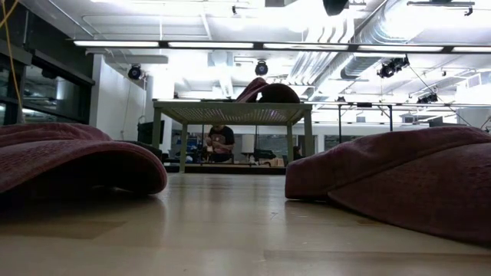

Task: Pick & Place hat
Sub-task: Put the center black cap on the left side of shelf

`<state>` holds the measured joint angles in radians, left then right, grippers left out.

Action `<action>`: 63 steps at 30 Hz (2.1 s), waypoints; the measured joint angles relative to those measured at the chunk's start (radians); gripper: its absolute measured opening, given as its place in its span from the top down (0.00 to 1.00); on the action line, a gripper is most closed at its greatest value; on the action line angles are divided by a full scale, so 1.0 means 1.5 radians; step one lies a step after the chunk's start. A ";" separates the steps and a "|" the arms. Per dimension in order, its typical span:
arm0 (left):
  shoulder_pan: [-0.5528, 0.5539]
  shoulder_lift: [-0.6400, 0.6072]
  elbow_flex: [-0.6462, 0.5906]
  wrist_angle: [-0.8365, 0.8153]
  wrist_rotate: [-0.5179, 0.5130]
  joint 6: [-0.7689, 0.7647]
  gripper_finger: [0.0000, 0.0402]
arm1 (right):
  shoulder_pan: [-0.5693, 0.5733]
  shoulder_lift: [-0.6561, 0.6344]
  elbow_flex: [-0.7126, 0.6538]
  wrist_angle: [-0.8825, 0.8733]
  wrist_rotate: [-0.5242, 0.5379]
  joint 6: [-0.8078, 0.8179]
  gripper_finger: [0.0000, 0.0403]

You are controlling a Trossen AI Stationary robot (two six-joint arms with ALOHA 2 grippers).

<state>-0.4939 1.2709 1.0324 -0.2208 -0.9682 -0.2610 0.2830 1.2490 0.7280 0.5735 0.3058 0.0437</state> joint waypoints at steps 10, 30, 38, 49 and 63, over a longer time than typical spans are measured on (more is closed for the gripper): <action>-0.024 0.069 -0.006 0.074 -0.033 0.396 0.77 | -0.050 0.000 -0.001 0.006 -0.045 0.095 0.99; -0.029 0.229 0.072 0.269 -0.302 0.870 0.77 | -0.080 0.000 -0.001 0.023 -0.090 0.183 0.99; -0.029 0.232 0.078 0.342 -0.301 0.954 0.79 | -0.080 0.000 -0.001 0.025 -0.094 0.211 0.99; -0.029 0.232 0.090 0.308 -0.286 0.957 0.89 | -0.080 0.000 -0.001 0.049 -0.106 0.217 0.99; -0.029 0.232 0.090 0.295 -0.249 0.957 0.90 | -0.094 0.000 -0.001 0.047 -0.112 0.227 0.99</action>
<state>-0.5369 1.6192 1.1671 0.2217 -1.3424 1.1740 0.1427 1.2495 0.7261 0.6435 0.1380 0.3847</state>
